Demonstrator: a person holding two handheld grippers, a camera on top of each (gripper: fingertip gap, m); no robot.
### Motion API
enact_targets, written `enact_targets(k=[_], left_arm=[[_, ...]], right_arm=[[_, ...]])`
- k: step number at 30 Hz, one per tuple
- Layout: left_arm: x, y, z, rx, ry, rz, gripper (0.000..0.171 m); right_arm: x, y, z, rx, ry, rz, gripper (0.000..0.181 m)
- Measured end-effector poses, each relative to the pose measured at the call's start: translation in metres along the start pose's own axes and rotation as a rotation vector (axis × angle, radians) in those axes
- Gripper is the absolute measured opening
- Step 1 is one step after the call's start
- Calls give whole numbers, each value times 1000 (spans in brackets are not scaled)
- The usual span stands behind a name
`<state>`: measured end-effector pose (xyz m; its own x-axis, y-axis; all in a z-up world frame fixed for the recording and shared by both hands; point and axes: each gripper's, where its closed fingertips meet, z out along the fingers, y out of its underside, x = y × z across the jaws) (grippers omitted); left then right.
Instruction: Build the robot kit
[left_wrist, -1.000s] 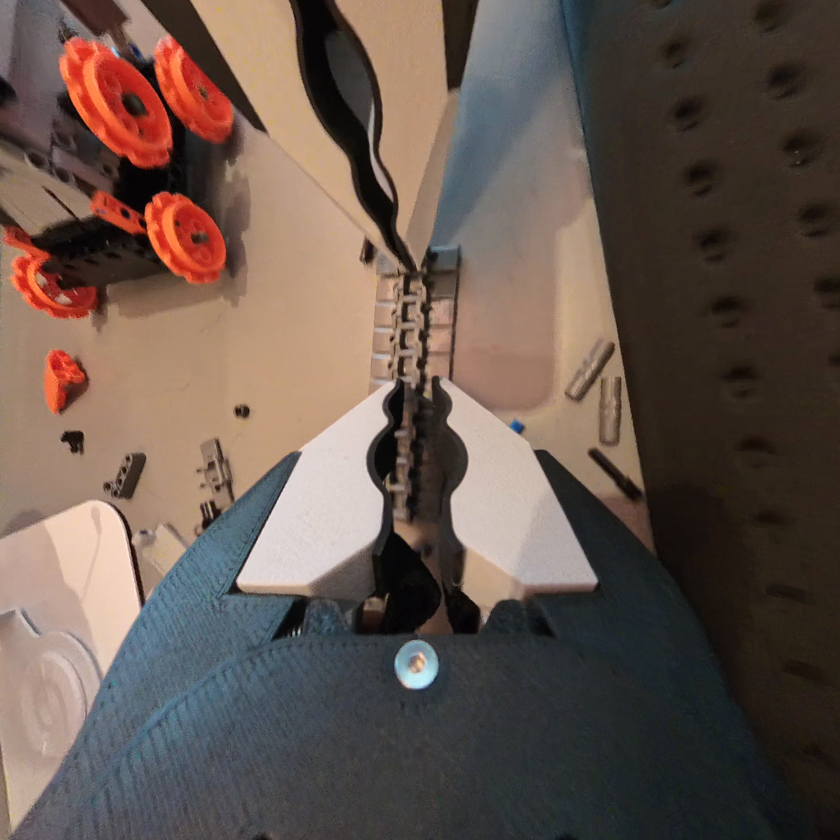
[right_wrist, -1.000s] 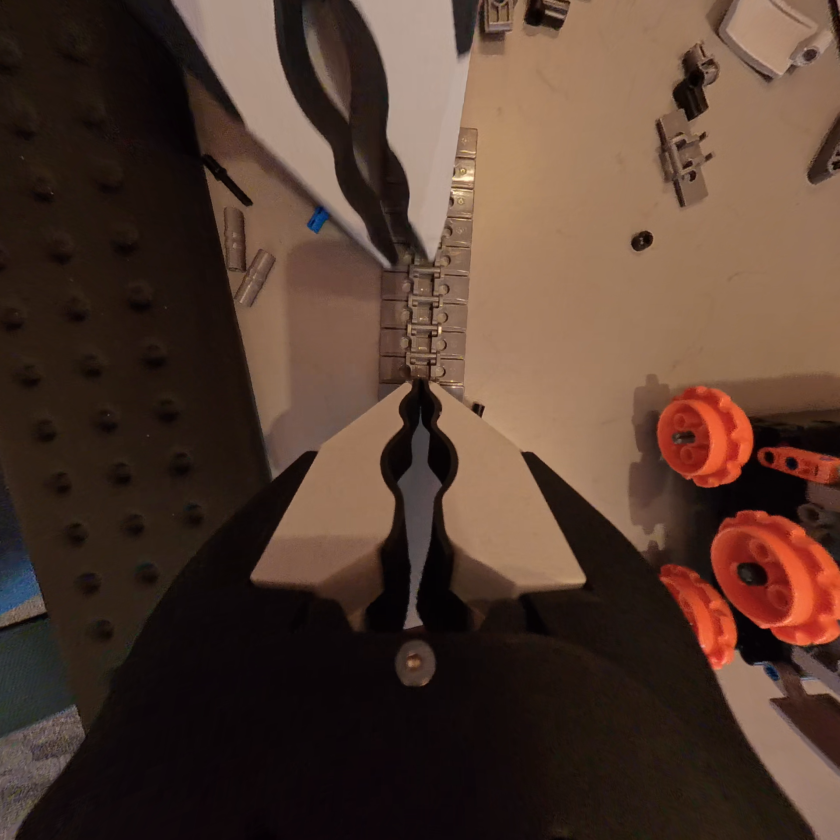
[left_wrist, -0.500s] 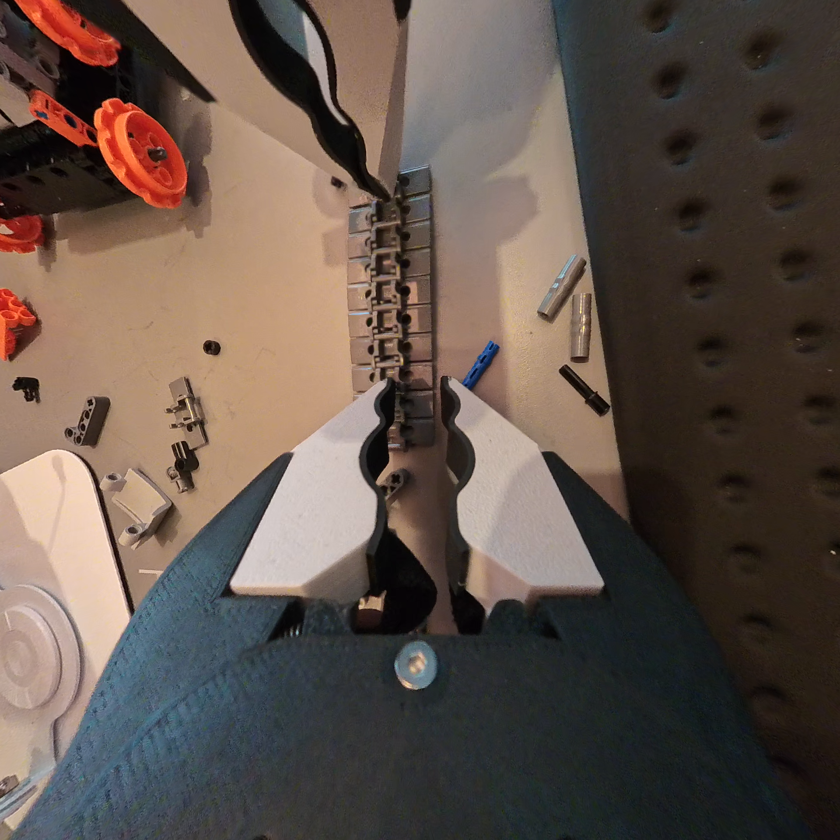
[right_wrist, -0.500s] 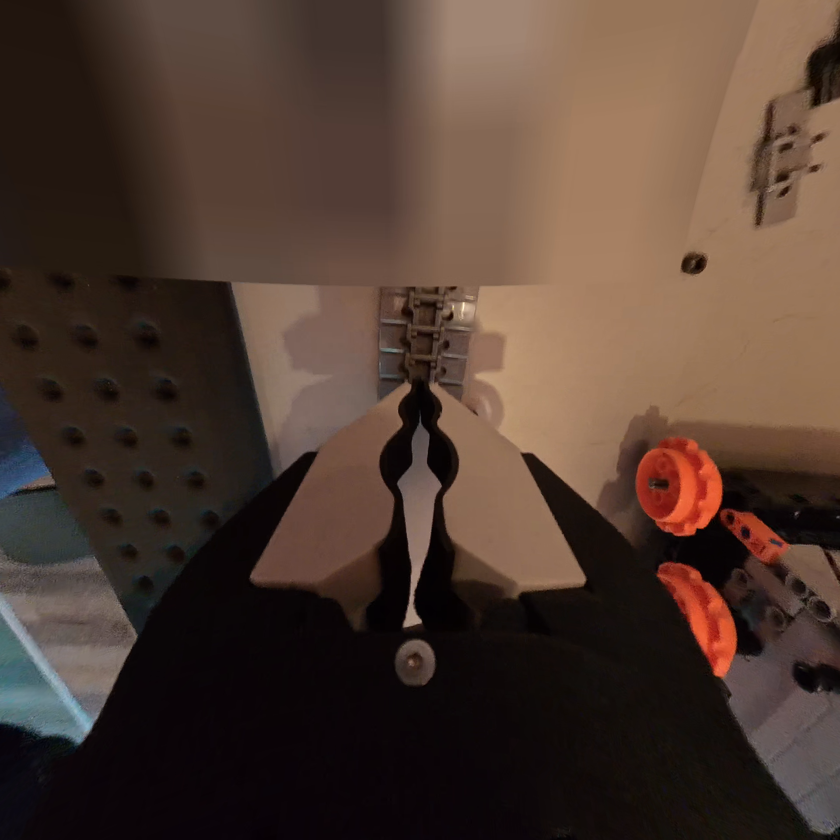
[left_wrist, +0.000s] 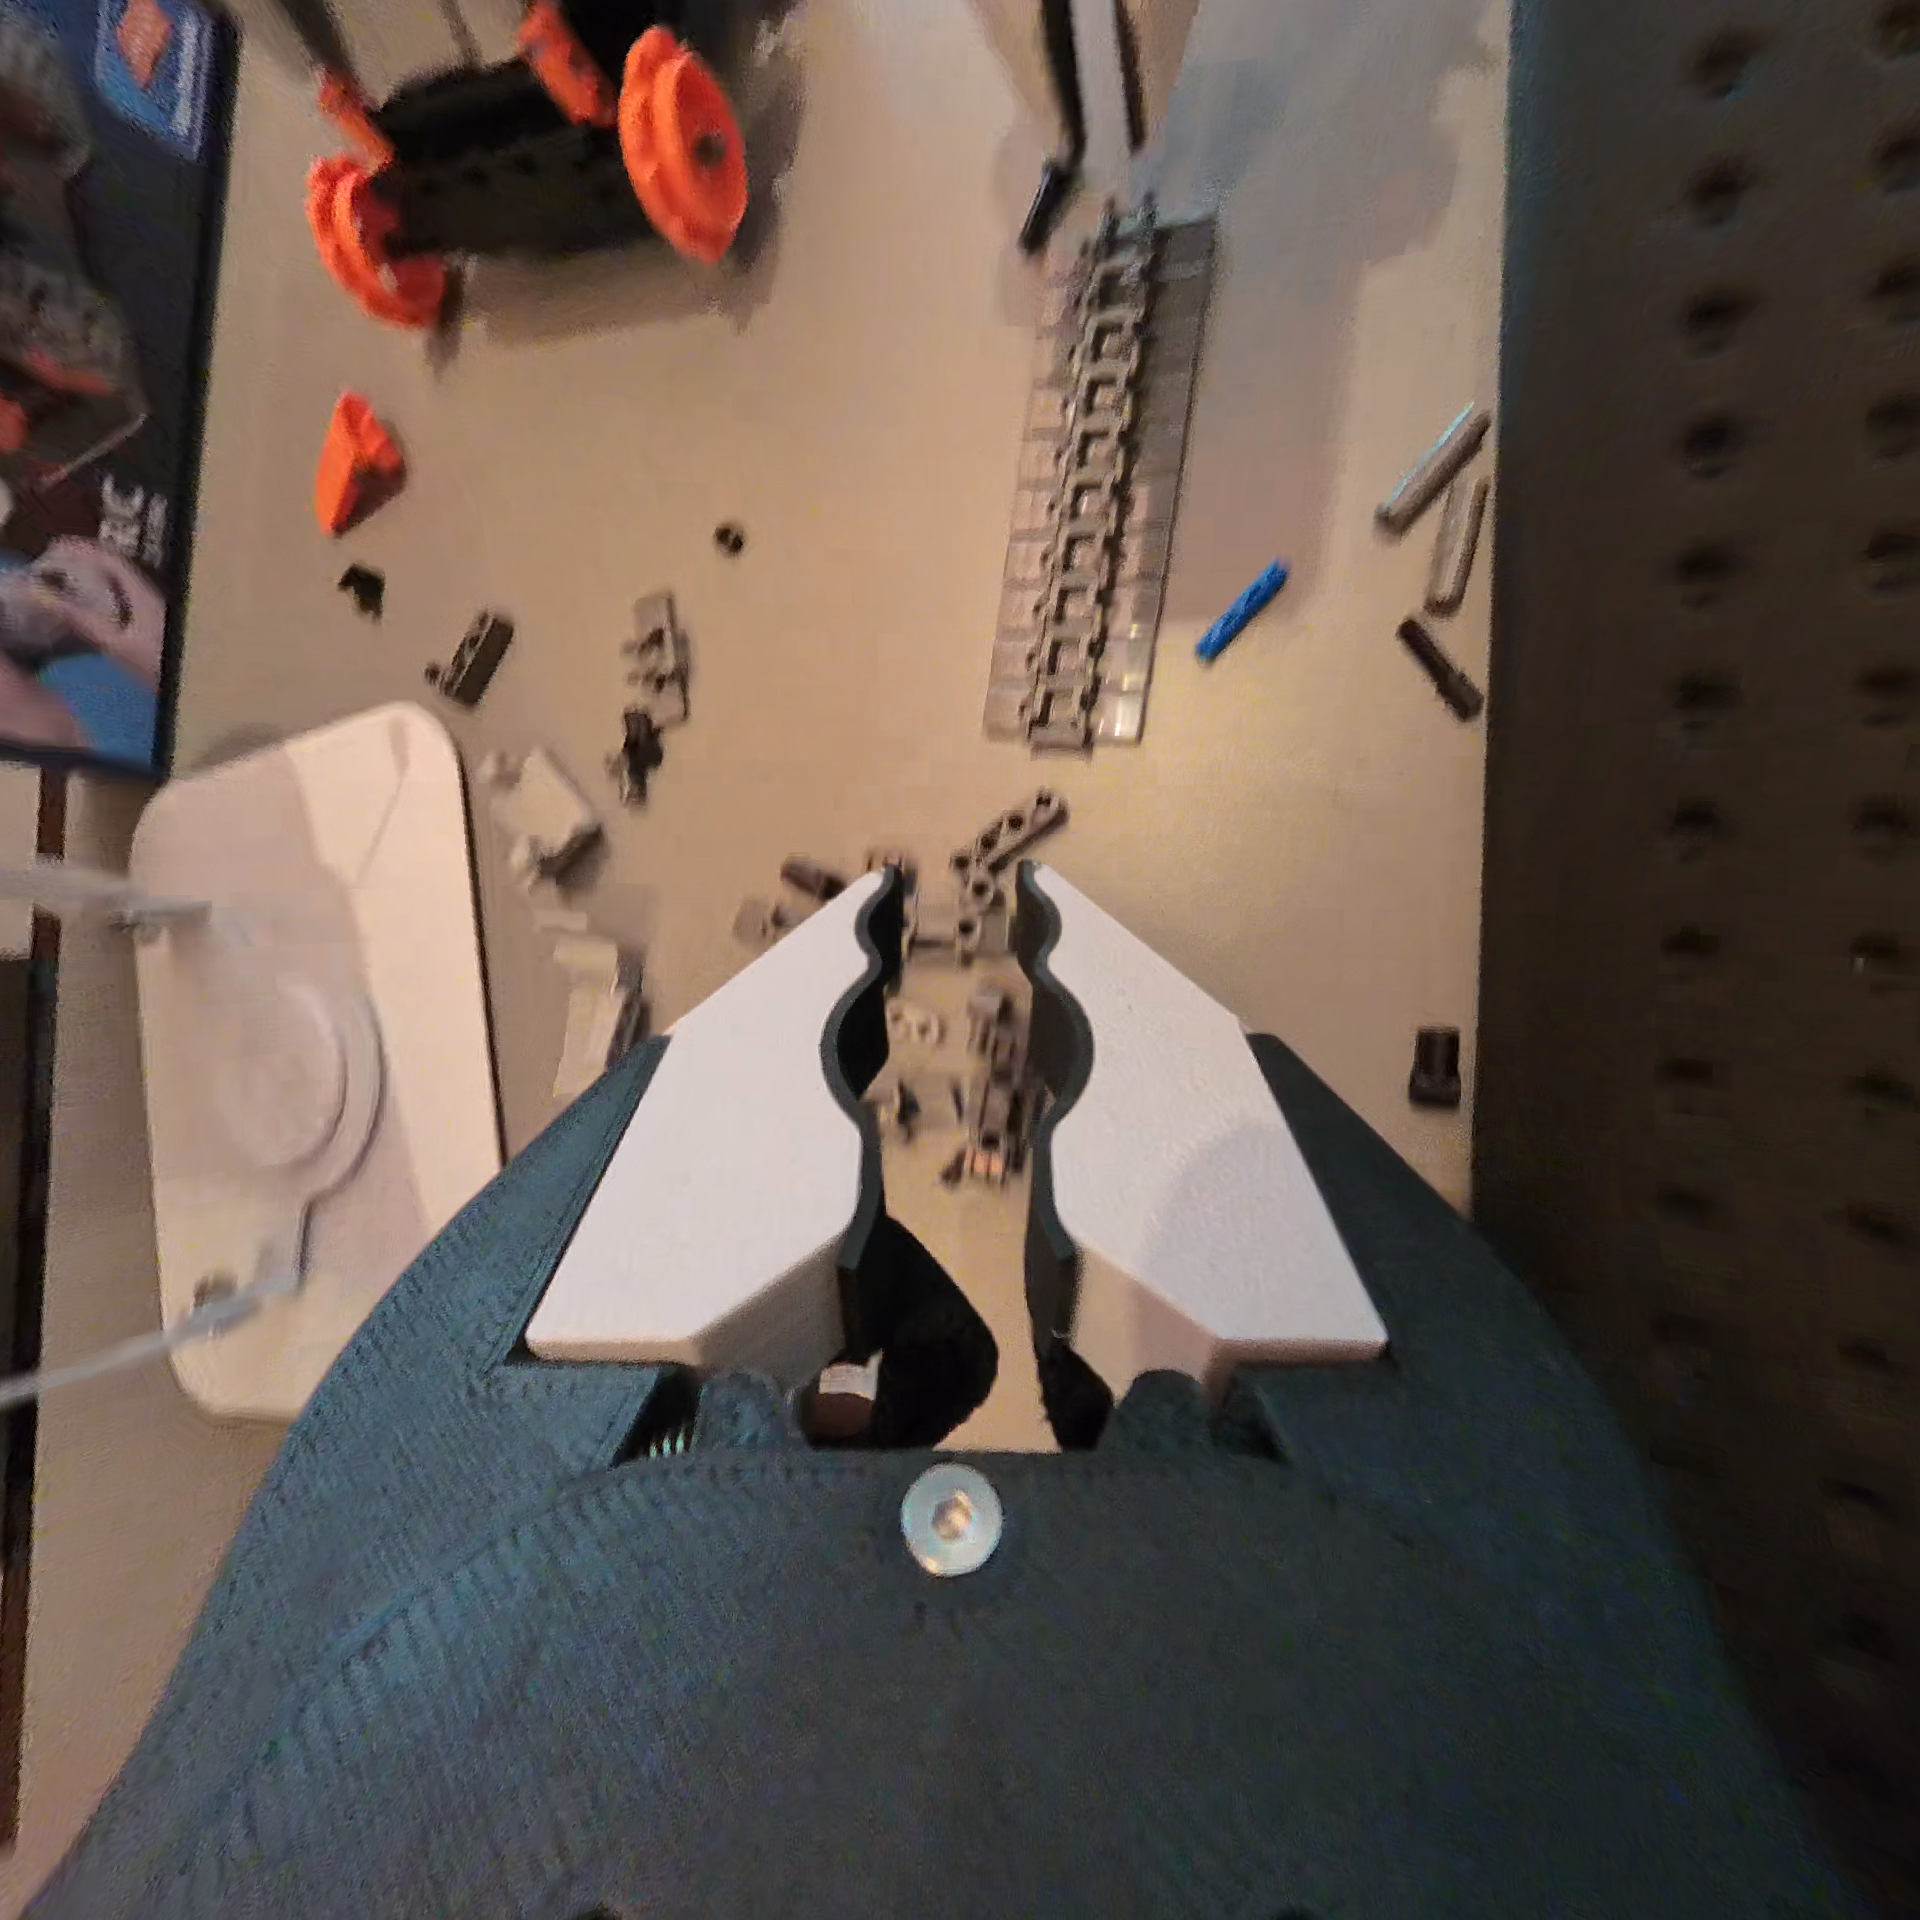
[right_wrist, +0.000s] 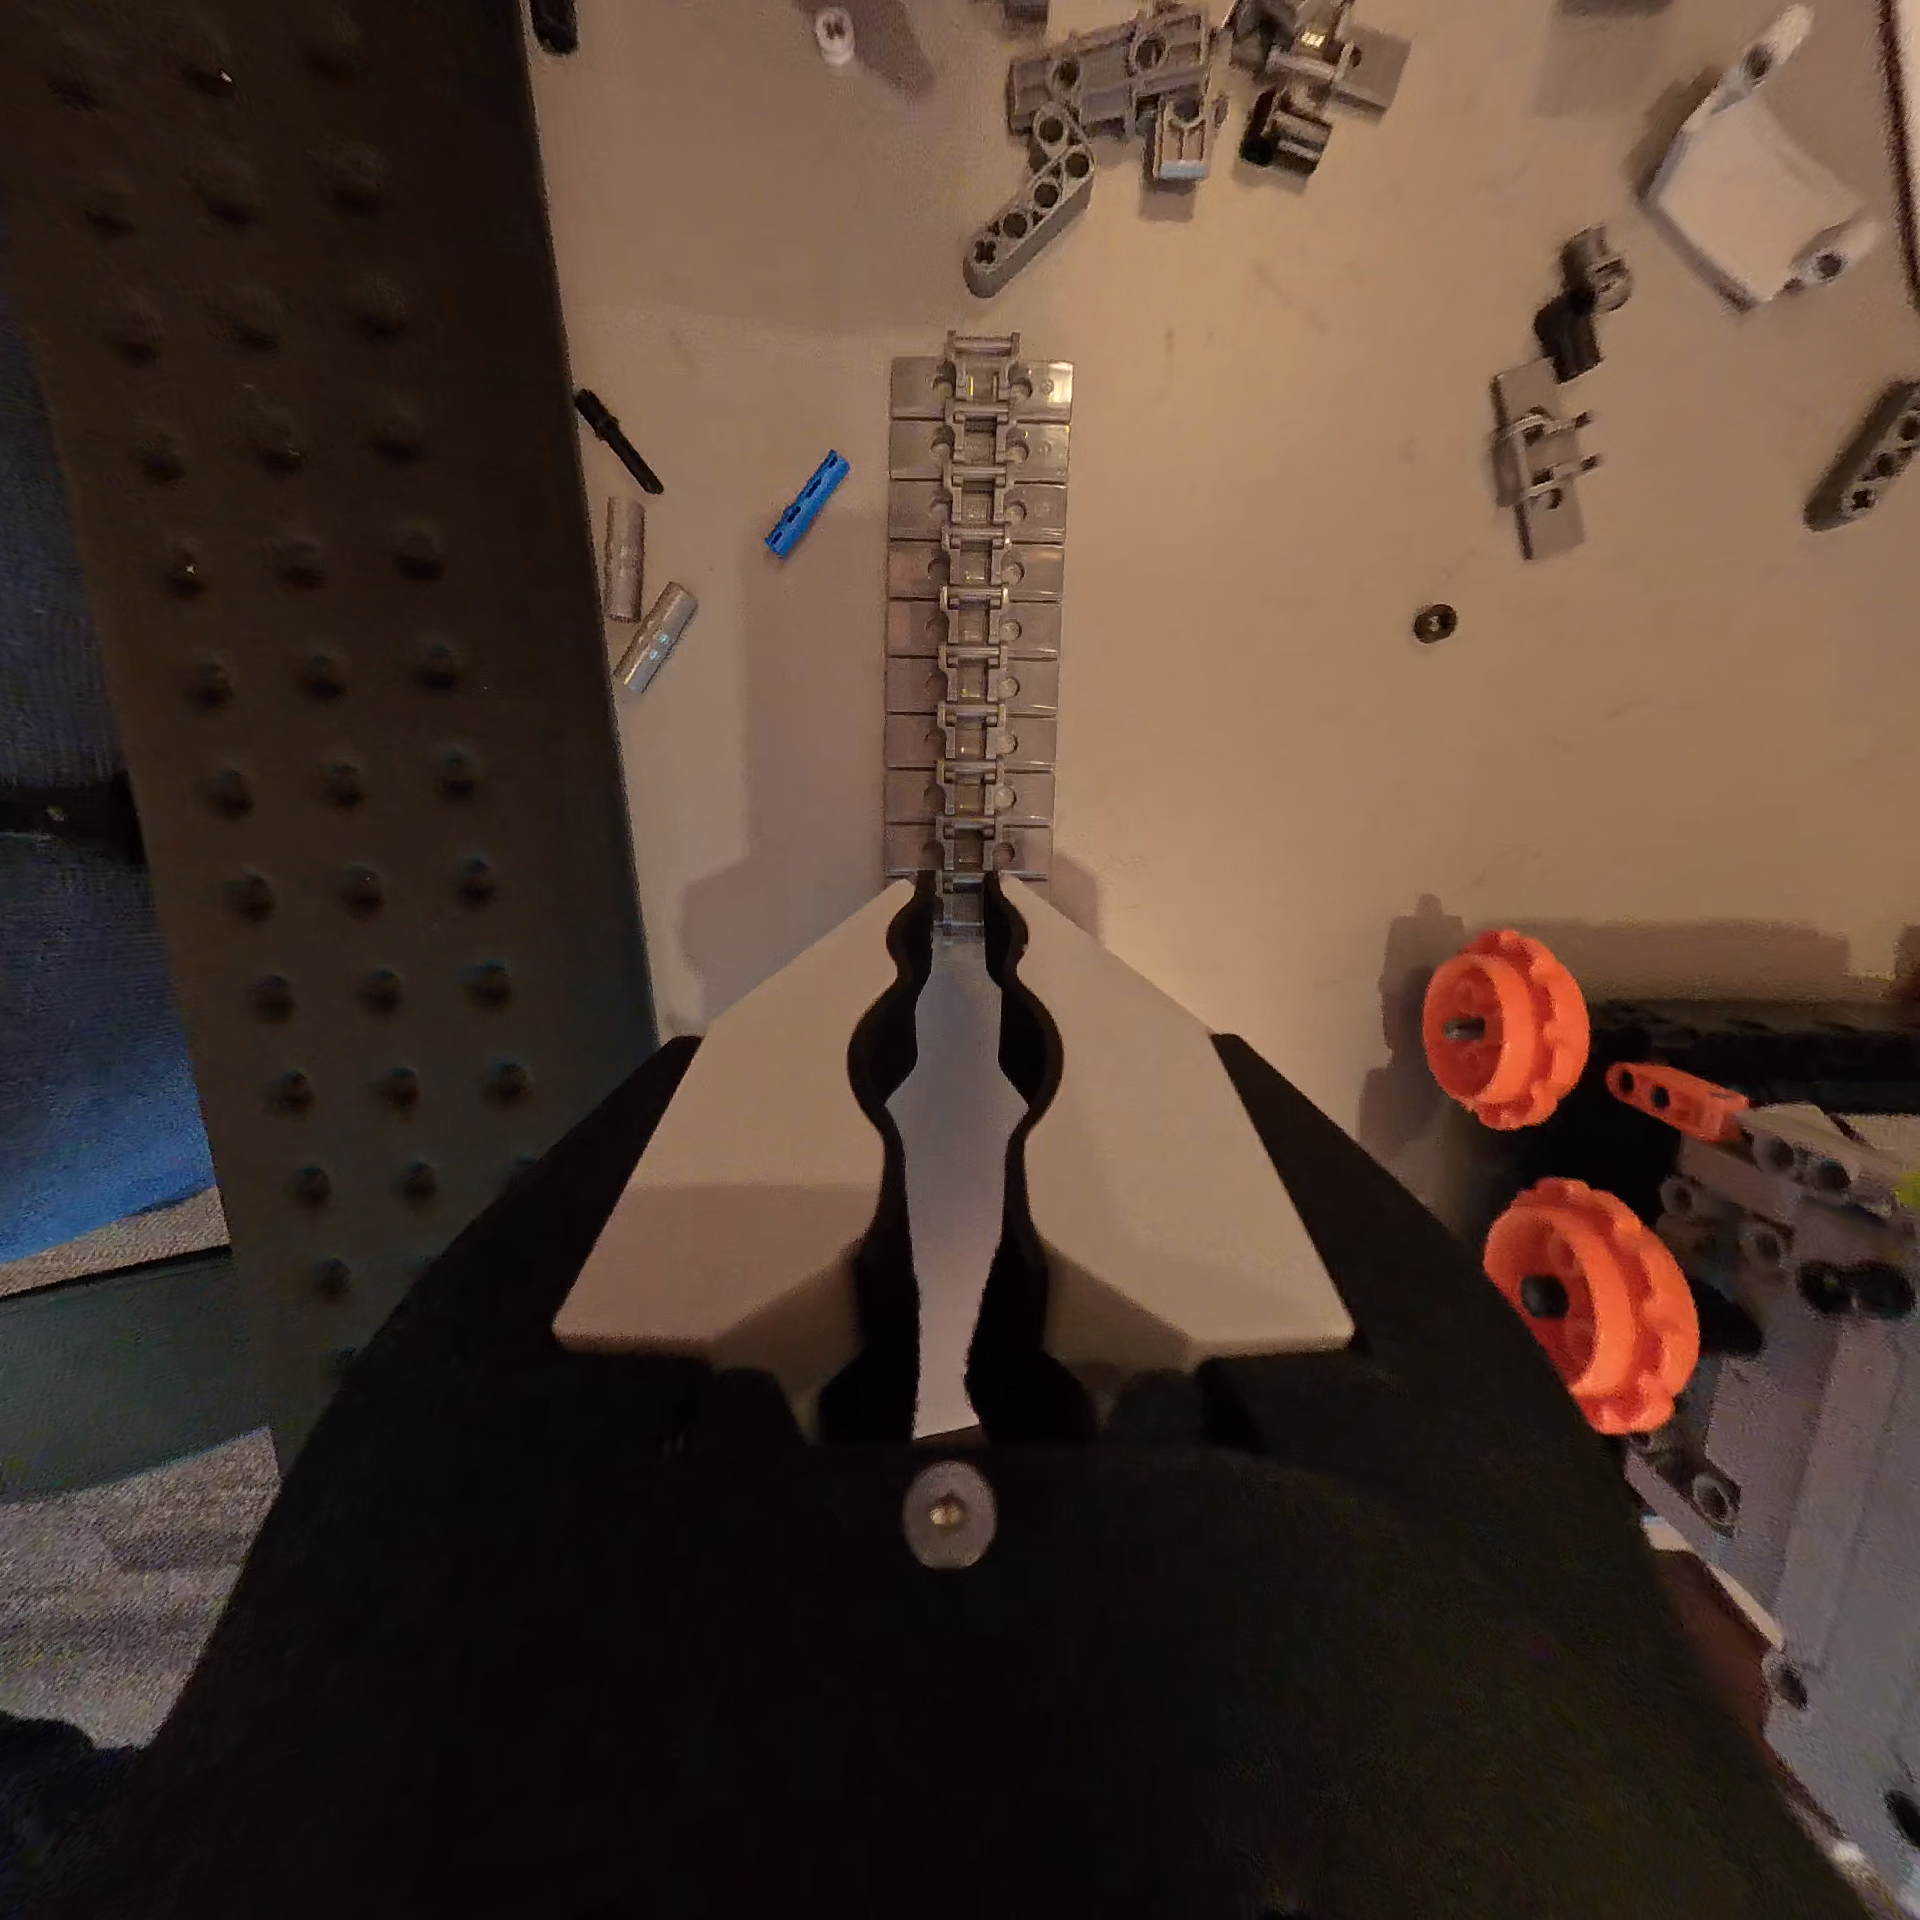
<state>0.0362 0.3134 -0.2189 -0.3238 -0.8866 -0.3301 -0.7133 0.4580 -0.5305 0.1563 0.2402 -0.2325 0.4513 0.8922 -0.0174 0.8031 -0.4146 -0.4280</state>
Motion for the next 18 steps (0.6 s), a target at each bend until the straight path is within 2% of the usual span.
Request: enact_targets(k=[3, 7, 13, 18], left_arm=[[-3, 26, -15, -54, -48, -46, 20], [3, 49, -19, -130, -63, -79, 20], [14, 56, -3, -174, -31, -37, 20], [8, 60, 7, -191, -73, -23, 13]], right_arm=[[1, 4, -6, 42, 27, -4, 6], [2, 9, -1, 66, 61, -2, 5], [-6, 2, 4, 129, 52, -11, 3], [-8, 2, 2, 154, 62, -12, 2]])
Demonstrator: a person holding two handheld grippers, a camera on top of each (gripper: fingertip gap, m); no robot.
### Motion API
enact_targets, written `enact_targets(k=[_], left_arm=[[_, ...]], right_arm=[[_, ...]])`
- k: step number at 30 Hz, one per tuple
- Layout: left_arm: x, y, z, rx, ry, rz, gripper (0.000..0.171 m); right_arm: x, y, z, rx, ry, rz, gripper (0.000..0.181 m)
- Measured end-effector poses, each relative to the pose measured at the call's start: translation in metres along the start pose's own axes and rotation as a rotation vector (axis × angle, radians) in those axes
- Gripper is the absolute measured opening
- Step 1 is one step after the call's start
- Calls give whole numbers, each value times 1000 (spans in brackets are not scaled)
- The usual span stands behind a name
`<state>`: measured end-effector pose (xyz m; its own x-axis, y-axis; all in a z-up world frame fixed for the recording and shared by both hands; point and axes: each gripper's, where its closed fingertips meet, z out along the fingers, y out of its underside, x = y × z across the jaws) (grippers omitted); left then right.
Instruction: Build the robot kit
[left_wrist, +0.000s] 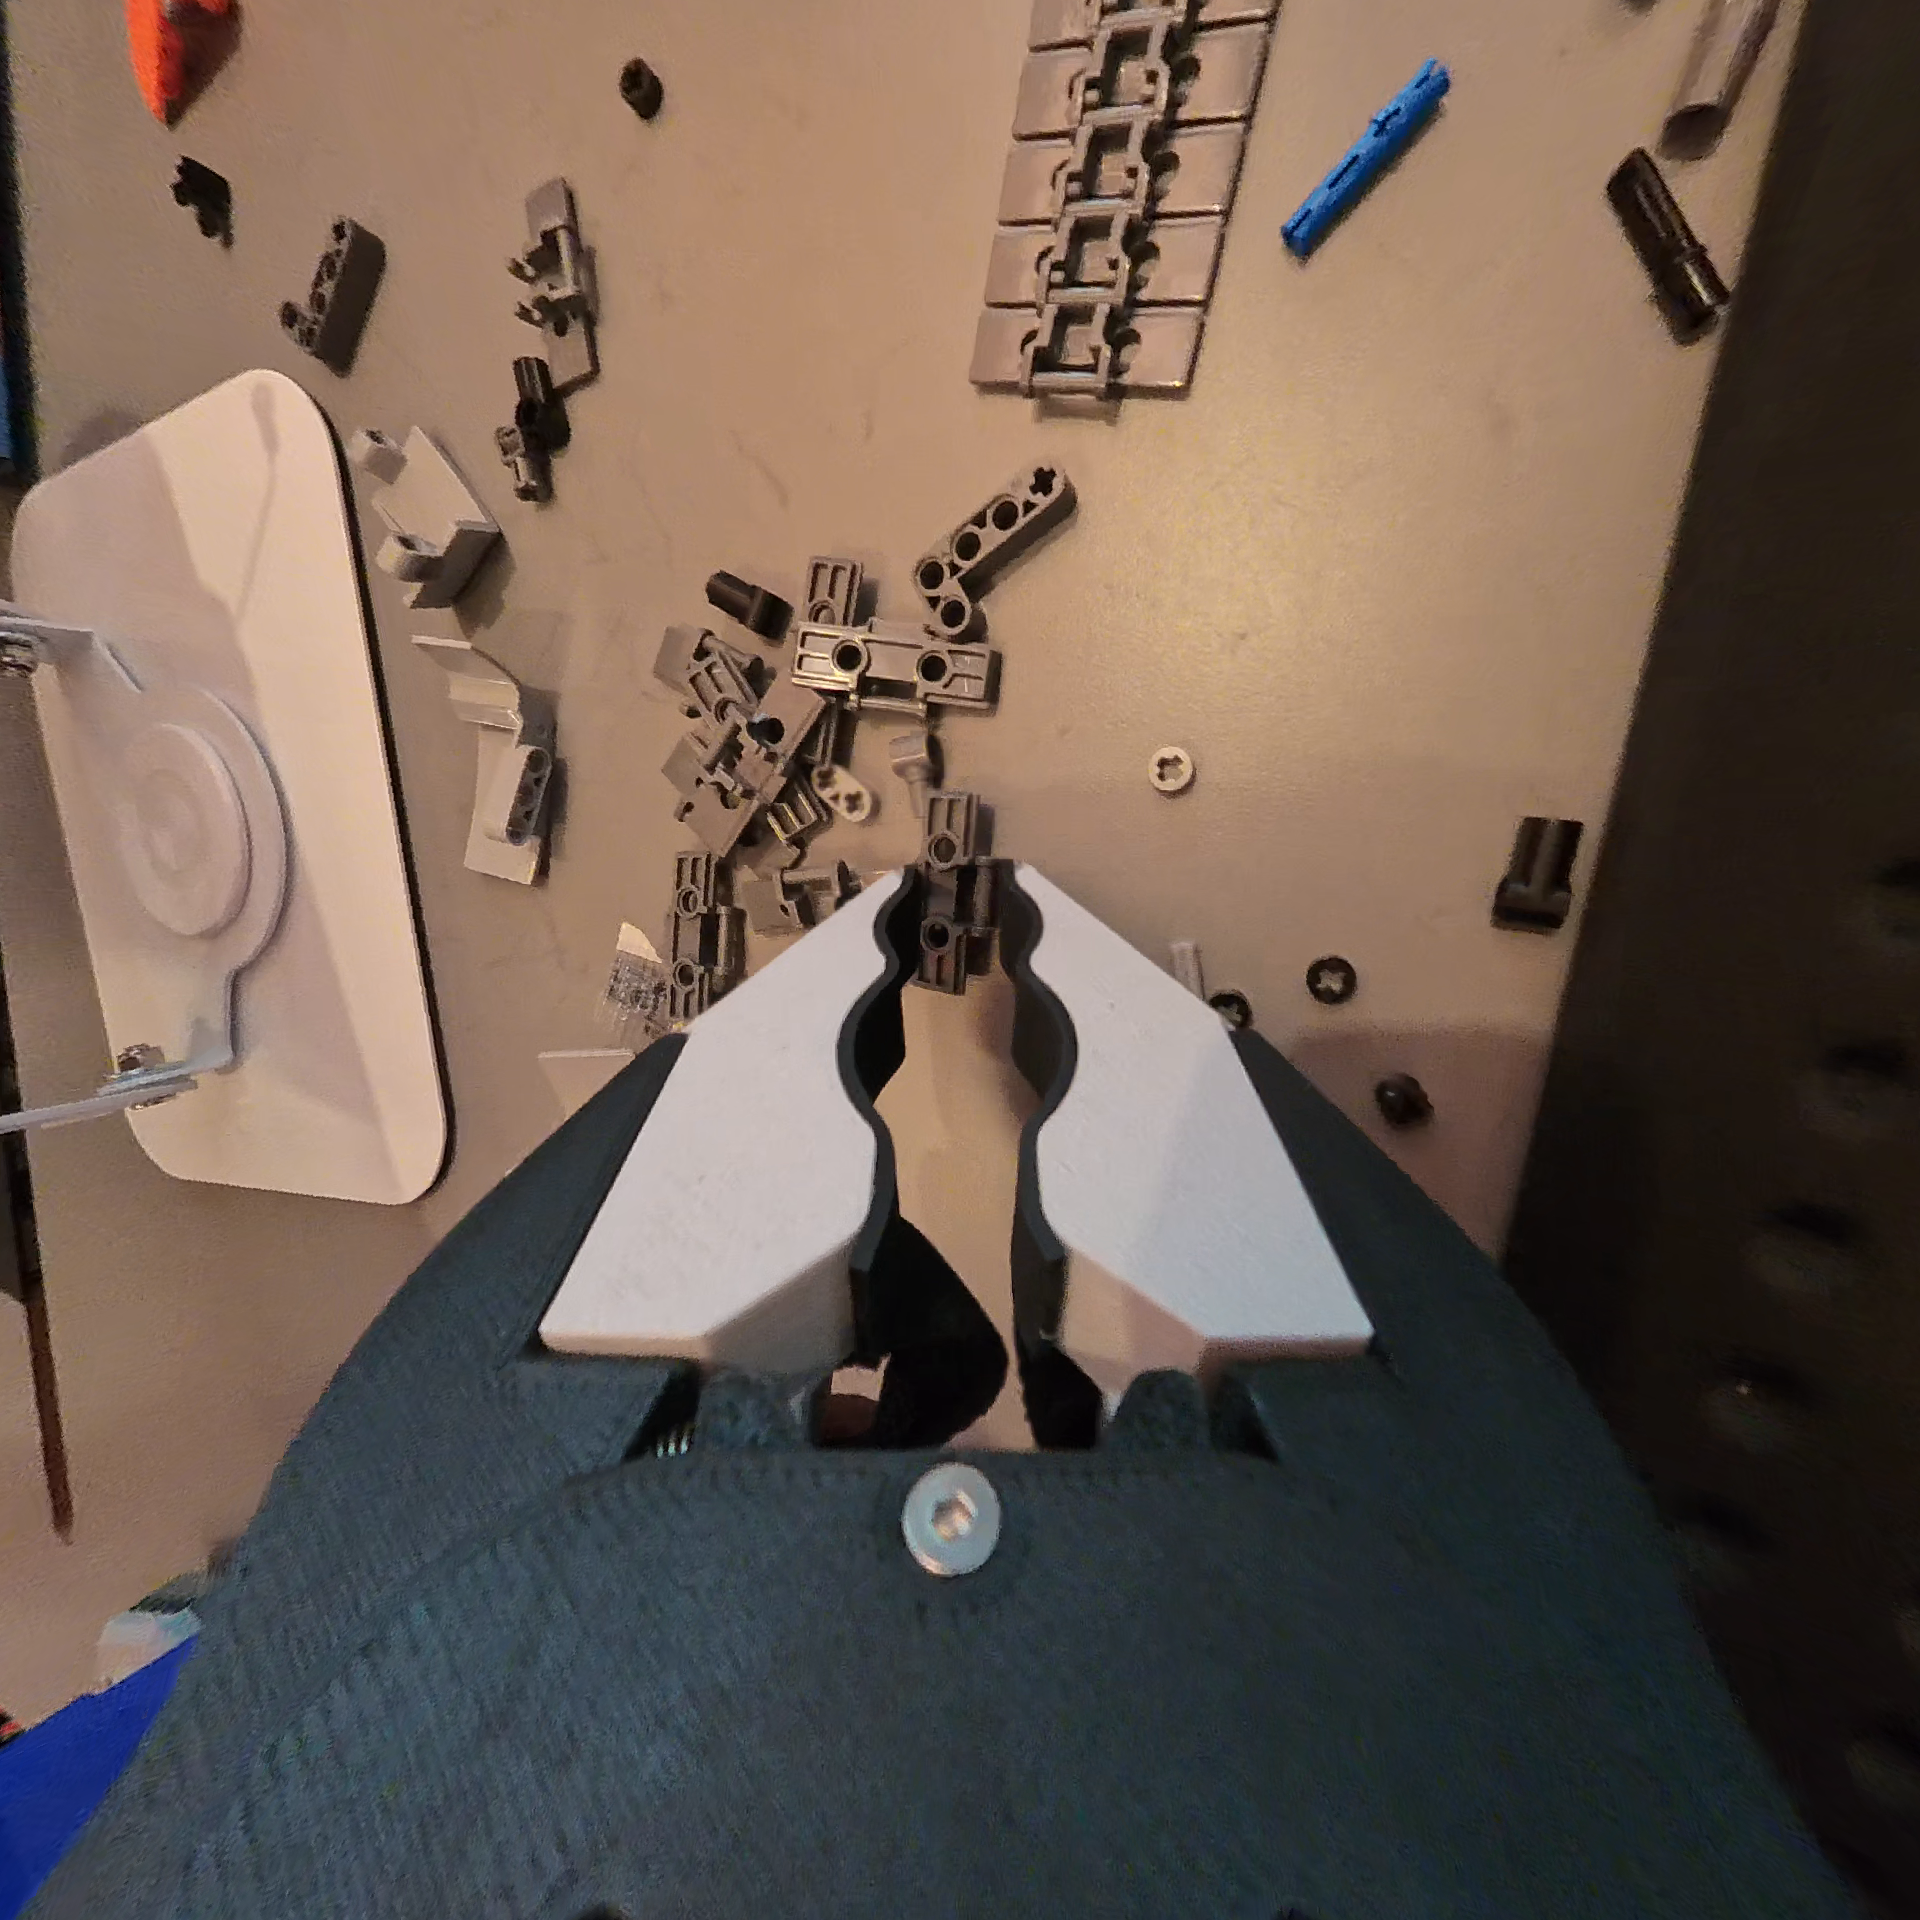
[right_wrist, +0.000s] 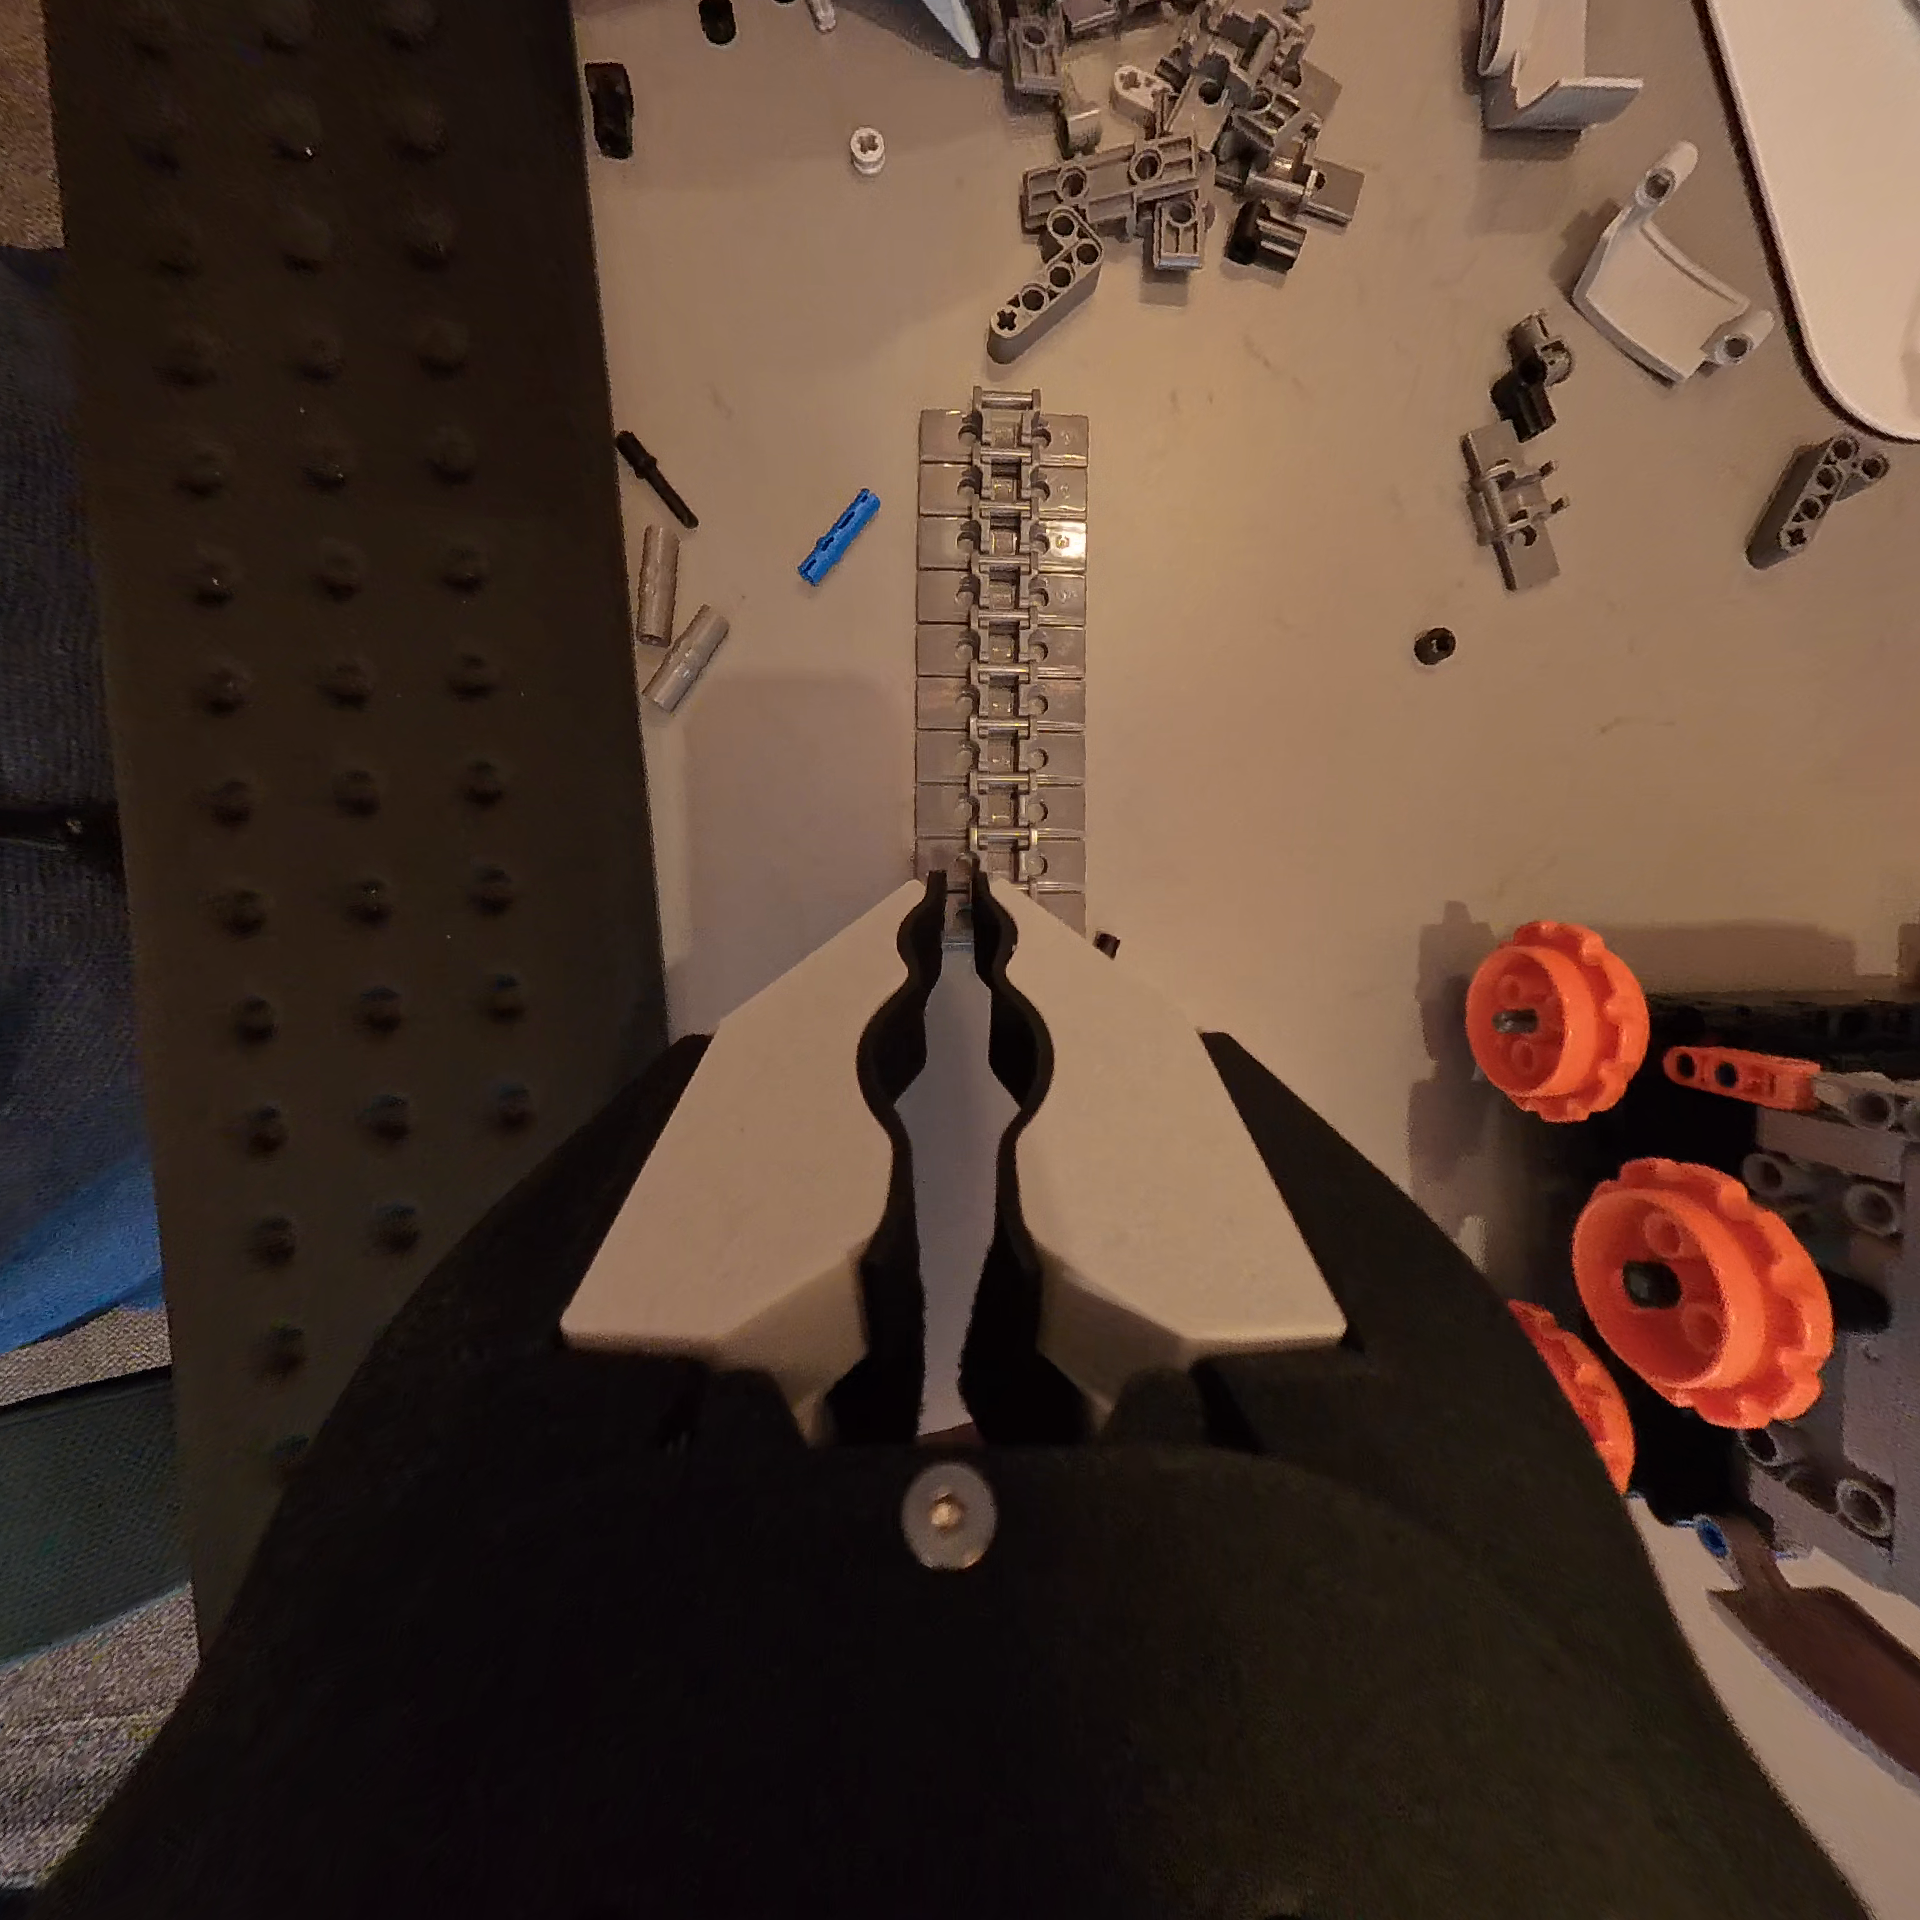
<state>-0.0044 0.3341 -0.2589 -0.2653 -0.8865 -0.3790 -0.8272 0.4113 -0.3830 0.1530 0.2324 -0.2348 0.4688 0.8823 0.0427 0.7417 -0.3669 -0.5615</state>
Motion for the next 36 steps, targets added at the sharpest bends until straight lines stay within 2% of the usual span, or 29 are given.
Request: enact_targets(k=[5, 9, 12, 16, 20, 23, 25, 27, 31, 36], left_arm=[[-5, -7, -2, 46, -37, -15, 2], [-10, -16, -6, 97, -44, -80, 2], [-14, -32, -14, 174, -37, -138, 1], [-18, -89, -31, 417, 28, -317, 2], [-6, -153, -42, 705, 239, -550, 1], [-4, -181, -45, 842, 386, -696, 2], [-1, -192, -43, 882, 476, -771, 1], [0, -199, -38, 901, 501, -811, 2], [4, -208, -37, 941, 566, -867, 1], [4, -211, -35, 958, 592, -894, 2]], right_arm=[[0, -1, -5, 35, 27, -5, 2], [-1, -12, -10, 114, 72, -30, 2], [-1, -24, -18, 204, 141, -65, 6], [4, -42, -35, 342, 319, -81, 20], [3, -53, -37, 386, 507, -143, 37], [4, -59, -35, 413, 581, -146, 54], [11, -60, -37, 408, 653, -158, 62], [14, -61, -40, 406, 716, -175, 58], [16, -62, -45, 415, 758, -173, 40], [20, -57, -45, 421, 721, -105, 39]])
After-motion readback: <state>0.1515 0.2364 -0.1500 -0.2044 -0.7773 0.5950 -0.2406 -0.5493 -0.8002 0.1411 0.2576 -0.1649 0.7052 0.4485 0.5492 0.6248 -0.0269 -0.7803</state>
